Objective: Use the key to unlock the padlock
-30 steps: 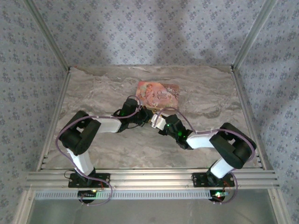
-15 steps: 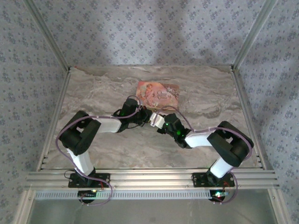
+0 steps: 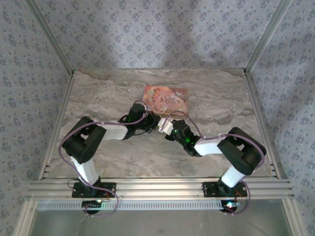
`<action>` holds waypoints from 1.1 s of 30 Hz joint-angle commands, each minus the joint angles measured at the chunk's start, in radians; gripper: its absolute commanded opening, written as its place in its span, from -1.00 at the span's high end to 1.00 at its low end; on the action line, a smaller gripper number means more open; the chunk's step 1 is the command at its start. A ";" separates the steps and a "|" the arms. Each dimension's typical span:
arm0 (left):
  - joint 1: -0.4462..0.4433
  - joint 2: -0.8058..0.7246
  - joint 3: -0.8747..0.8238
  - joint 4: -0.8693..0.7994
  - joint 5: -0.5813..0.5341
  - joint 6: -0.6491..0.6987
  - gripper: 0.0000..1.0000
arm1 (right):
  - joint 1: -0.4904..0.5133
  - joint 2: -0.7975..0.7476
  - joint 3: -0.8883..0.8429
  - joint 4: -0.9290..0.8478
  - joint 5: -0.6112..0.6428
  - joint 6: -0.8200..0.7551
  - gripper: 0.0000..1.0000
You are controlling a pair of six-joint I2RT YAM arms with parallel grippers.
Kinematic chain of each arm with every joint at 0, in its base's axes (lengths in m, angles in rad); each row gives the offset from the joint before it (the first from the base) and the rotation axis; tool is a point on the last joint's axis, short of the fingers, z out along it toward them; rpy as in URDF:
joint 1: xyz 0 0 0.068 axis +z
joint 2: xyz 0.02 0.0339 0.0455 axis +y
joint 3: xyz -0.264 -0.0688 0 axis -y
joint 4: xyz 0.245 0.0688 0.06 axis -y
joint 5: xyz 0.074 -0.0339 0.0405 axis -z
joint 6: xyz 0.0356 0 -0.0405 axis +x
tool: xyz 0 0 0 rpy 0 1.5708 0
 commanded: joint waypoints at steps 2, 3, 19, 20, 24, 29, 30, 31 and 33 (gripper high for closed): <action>-0.016 -0.011 0.000 0.001 0.085 -0.039 1.00 | -0.011 0.015 0.005 0.054 0.071 0.061 1.00; -0.016 -0.011 -0.001 0.001 0.085 -0.039 1.00 | -0.011 0.016 0.002 0.058 0.072 0.068 1.00; -0.021 -0.007 -0.008 0.010 0.079 -0.040 1.00 | -0.059 0.022 -0.019 0.148 -0.056 0.438 1.00; -0.022 -0.005 -0.008 0.010 0.079 -0.041 1.00 | -0.069 0.022 -0.021 0.153 -0.069 0.467 1.00; -0.022 -0.002 -0.010 0.015 0.079 -0.043 1.00 | -0.093 0.028 -0.030 0.172 -0.107 0.552 1.00; -0.024 -0.001 -0.011 0.019 0.079 -0.043 1.00 | -0.129 0.054 -0.056 0.233 -0.143 0.686 1.00; -0.025 -0.001 -0.010 0.019 0.079 -0.044 1.00 | -0.136 0.060 -0.058 0.241 -0.150 0.708 1.00; -0.025 -0.001 -0.011 0.018 0.077 -0.044 1.00 | -0.142 0.065 -0.060 0.248 -0.158 0.726 1.00; -0.025 -0.001 -0.013 0.019 0.077 -0.045 1.00 | -0.155 0.075 -0.061 0.265 -0.174 0.766 1.00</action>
